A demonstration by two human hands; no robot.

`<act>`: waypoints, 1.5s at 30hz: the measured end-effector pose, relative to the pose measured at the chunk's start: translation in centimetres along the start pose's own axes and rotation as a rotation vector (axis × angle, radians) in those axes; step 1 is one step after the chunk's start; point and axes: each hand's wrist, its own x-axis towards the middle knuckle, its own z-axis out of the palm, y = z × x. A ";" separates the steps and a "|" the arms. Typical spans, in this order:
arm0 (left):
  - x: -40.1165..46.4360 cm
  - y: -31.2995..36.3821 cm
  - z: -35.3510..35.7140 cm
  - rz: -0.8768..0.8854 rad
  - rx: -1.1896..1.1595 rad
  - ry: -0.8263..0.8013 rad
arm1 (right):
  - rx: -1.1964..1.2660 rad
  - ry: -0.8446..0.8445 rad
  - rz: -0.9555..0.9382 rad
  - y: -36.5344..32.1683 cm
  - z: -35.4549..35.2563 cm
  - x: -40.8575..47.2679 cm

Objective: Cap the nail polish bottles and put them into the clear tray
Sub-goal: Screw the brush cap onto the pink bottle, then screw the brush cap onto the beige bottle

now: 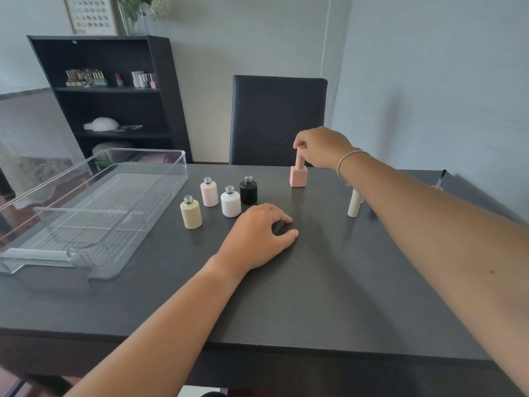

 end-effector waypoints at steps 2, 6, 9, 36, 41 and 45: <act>0.0 0.0 0.0 0.001 0.000 0.001 | 0.002 0.000 -0.001 0.0 0.0 0.0; -0.1 0.1 0.0 0.001 0.007 -0.001 | 0.002 0.001 0.003 0.1 -0.2 -0.1; -0.1 0.1 -0.1 0.002 0.008 -0.001 | -0.018 -0.004 0.001 0.2 -0.1 -0.1; -0.6 0.8 -0.6 0.001 -0.025 -0.034 | 0.618 0.312 0.462 4.0 1.6 -15.7; -0.9 0.9 -0.9 -0.014 -0.051 -0.012 | 0.544 0.207 0.507 4.0 2.6 -14.3; -1.0 0.8 -0.9 -0.016 -0.062 -0.006 | 0.522 0.220 0.520 3.7 2.9 -13.9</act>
